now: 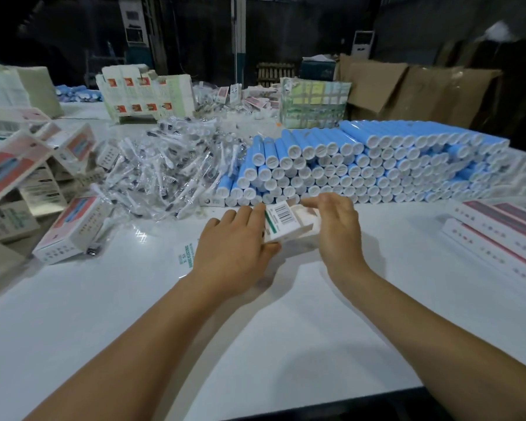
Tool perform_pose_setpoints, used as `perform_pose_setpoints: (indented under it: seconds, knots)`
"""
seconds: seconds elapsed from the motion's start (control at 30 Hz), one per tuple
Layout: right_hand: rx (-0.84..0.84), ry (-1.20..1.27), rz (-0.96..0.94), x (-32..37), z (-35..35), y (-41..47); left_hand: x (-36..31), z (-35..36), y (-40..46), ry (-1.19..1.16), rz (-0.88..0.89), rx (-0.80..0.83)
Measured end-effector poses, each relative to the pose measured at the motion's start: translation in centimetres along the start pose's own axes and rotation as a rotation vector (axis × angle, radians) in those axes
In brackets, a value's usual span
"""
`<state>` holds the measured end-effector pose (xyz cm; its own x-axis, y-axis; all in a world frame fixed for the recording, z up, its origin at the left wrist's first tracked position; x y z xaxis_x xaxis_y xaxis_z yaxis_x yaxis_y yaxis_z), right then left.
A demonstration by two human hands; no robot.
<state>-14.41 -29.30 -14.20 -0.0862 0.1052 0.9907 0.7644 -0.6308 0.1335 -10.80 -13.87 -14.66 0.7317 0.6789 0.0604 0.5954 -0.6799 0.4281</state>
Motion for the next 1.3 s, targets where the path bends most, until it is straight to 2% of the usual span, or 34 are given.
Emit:
perform_pose_setpoints:
  seconds: [0.07, 0.2, 0.43, 0.6, 0.77, 0.93, 1.1, 1.3]
  knots:
    - [-0.059, 0.011, -0.023, -0.3, -1.1, -0.1, 0.2, 0.0, 0.0, -0.002, -0.009, 0.007]
    - [-0.015, 0.102, 0.068, -0.6, -1.3, -0.5, 0.8, -0.1, 0.1, 0.002, -0.048, 0.008]
    - [0.056, -0.017, 0.031, -0.7, -0.3, -1.7, 0.8, 0.1, 0.1, 0.043, -0.098, -0.025]
    - [0.147, -0.103, 0.014, -0.8, 0.5, -2.1, 0.0, 0.4, 0.2, 0.093, -0.068, -0.004]
    - [0.149, -0.135, -0.002, -0.9, 0.3, -1.6, -0.5, 0.4, -0.1, 0.129, -0.044, -0.026]
    - [0.182, -0.241, 0.066, -1.0, 0.5, -0.7, -1.5, 0.9, -0.2, 0.171, 0.008, 0.011]
    - [0.186, -0.144, 0.183, -1.2, 0.6, -0.5, -2.0, 0.9, -0.4, 0.188, 0.011, 0.027]
    - [0.176, -0.338, 0.058, -1.4, 1.0, -1.3, -2.7, 0.7, -0.6, 0.259, 0.031, 0.030]
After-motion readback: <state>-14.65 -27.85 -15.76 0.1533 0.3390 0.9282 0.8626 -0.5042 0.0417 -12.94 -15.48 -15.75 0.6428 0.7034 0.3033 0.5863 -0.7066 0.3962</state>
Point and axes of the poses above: each hand's wrist, its own y-axis towards the middle knuckle, its own z-axis out of the palm, x = y × z, the point moved 2 cm from there along y, towards the middle knuckle, and after that the axes turned 14 degrees about z, right-handed, at the moved point
